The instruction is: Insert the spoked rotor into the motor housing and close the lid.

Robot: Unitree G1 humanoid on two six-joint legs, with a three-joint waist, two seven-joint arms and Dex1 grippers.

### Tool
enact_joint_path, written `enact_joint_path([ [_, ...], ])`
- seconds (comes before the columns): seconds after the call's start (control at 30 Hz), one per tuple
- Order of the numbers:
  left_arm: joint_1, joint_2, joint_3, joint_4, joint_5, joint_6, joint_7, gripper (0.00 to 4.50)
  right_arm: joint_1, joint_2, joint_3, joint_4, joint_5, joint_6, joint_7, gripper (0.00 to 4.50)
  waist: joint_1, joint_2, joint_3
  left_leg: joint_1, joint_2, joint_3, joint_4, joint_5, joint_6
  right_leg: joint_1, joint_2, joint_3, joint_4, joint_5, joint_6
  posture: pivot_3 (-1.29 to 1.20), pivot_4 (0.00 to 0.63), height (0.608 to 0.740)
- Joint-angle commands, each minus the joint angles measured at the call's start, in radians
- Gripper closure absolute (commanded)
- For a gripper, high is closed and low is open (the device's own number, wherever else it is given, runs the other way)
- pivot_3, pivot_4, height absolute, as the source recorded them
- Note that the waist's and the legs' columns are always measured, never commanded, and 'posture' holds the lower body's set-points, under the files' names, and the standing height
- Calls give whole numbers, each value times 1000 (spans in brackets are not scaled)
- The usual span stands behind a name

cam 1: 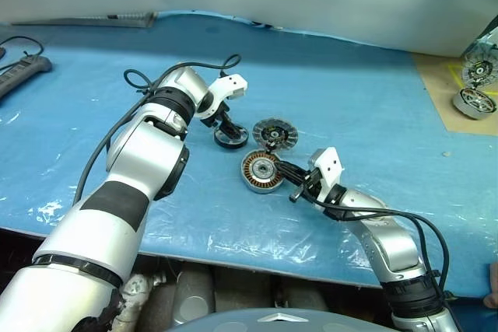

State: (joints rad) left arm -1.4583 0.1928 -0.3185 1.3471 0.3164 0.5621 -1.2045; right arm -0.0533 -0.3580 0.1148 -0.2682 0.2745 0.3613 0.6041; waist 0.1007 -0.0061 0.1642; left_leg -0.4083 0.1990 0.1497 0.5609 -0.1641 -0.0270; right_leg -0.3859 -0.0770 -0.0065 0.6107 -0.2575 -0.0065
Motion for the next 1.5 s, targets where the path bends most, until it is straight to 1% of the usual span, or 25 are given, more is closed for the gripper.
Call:
enact_joint_path([
  [0.03,-29,2,1,-5,10,-8,12,1241,-7,1,-3,-26,5,-4,-2,4500,0,0,0,0,0,0,0,0,0,0,0,0,0,0,0,0,150,740],
  [1.1,24,-34,-19,1,47,-7,-7,1241,-2,11,5,-19,-8,0,-35,4500,0,0,1,-2,2,-1,0,0,0,0,-1,-3,-2,0,0,0,150,740],
  [1.2,27,-35,-21,0,48,-8,-9,1808,-2,11,4,-18,-8,0,-38,4500,0,0,1,-2,2,-1,0,0,0,0,-1,-3,-2,0,0,0,150,740],
  [1.23,28,-35,-21,0,48,-8,-8,2166,-3,11,4,-18,-8,-1,-39,4500,0,0,1,-2,2,-1,0,0,0,0,-1,-3,-2,0,0,0,150,740],
  [1.3,28,-35,-21,0,49,-9,-7,2693,-4,15,3,-17,-5,-6,-39,4500,1,0,1,-1,2,-1,0,0,0,2,-1,-3,-2,0,0,0,150,740],
  [1.5,36,-32,-25,-1,54,-20,-6,2700,-8,16,-2,-17,-1,-2,-35,4500,2,0,1,0,2,-1,0,0,0,3,-2,-3,-2,0,0,0,150,740],
])
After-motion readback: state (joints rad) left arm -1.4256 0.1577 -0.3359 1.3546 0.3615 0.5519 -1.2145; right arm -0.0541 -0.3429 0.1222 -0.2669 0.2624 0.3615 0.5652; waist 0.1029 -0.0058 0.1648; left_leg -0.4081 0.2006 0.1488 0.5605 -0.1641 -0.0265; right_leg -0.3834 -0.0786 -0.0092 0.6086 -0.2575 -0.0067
